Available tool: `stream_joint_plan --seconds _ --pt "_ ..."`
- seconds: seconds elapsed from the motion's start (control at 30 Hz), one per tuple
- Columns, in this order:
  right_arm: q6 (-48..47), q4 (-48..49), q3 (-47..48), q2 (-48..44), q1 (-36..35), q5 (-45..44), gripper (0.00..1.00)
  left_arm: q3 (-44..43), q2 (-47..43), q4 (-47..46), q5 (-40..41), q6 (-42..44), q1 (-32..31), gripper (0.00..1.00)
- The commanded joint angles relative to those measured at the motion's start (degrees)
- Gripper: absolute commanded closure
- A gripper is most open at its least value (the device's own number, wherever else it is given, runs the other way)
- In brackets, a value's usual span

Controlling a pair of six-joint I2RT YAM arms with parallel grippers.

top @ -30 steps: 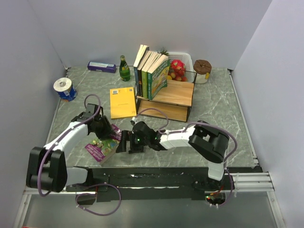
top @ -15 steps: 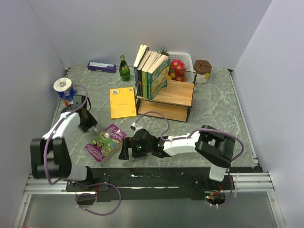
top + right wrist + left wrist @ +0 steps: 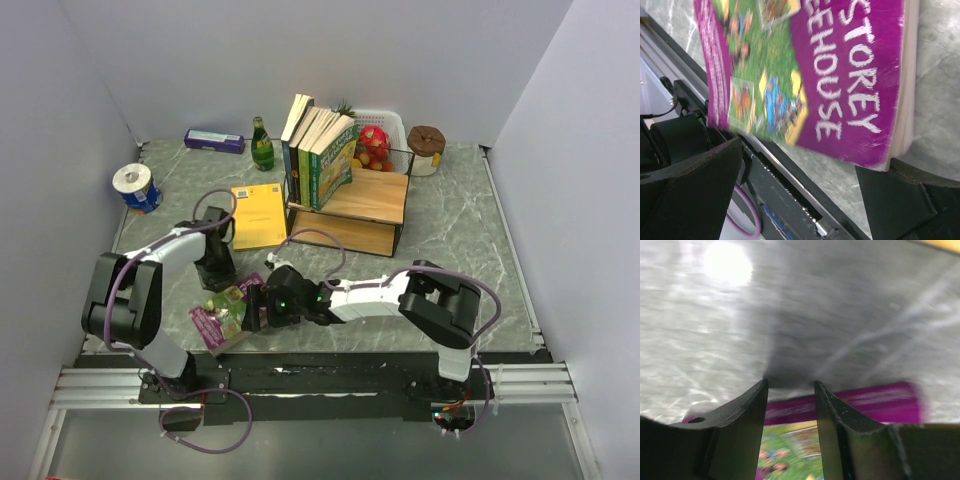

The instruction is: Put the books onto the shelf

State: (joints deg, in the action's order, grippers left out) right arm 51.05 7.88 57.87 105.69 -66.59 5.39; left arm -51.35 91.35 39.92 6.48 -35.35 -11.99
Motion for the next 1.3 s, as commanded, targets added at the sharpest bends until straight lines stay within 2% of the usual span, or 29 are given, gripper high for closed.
stream_joint_plan --seconds 0.0,0.3,0.43,0.6,0.67,0.77,0.8,0.97,1.13,1.27 --pt "-0.3 -3.4 4.2 2.9 0.9 -1.3 0.03 3.0 0.7 0.8 -10.7 -2.9 -6.5 0.53" --pt "-1.4 -4.8 6.2 3.5 1.5 -2.6 0.03 10.1 -7.1 -8.6 -21.4 -11.1 -11.3 0.55" --pt "-3.0 -4.9 7.9 3.8 2.1 -4.2 0.08 15.6 -13.3 -13.4 -22.5 -16.7 -11.9 0.57" --pt "-3.4 -2.8 8.5 4.5 2.4 -2.9 0.19 17.0 -16.5 -11.9 -18.2 -17.6 -11.9 0.58" --pt "-3.7 0.7 6.8 4.0 2.3 -3.5 0.19 15.9 -17.3 -10.8 -17.7 -17.8 -11.9 0.58" --pt "-3.9 3.7 5.1 2.8 2.3 -6.5 0.16 10.9 -18.5 -5.5 -11.9 -16.6 -11.8 0.57" --pt "-4.2 3.8 5.2 2.7 2.3 -7.2 0.14 9.2 -18.7 -4.2 -7.7 -16.0 -11.8 0.56" --pt "-7.6 3.2 8.6 3.6 2.4 -10.5 0.11 2.3 -15.9 1.7 -2.9 -12.4 -10.7 0.52" --pt "-12.0 0.2 14.6 7.0 2.5 -9.6 0.11 4.2 -16.9 1.1 -2.4 -11.6 -7.4 0.51" --pt "-14.8 -1.6 17.5 8.8 2.6 -8.6 0.1 4.7 -19.8 1.3 -2.4 -10.8 -1.5 0.5"
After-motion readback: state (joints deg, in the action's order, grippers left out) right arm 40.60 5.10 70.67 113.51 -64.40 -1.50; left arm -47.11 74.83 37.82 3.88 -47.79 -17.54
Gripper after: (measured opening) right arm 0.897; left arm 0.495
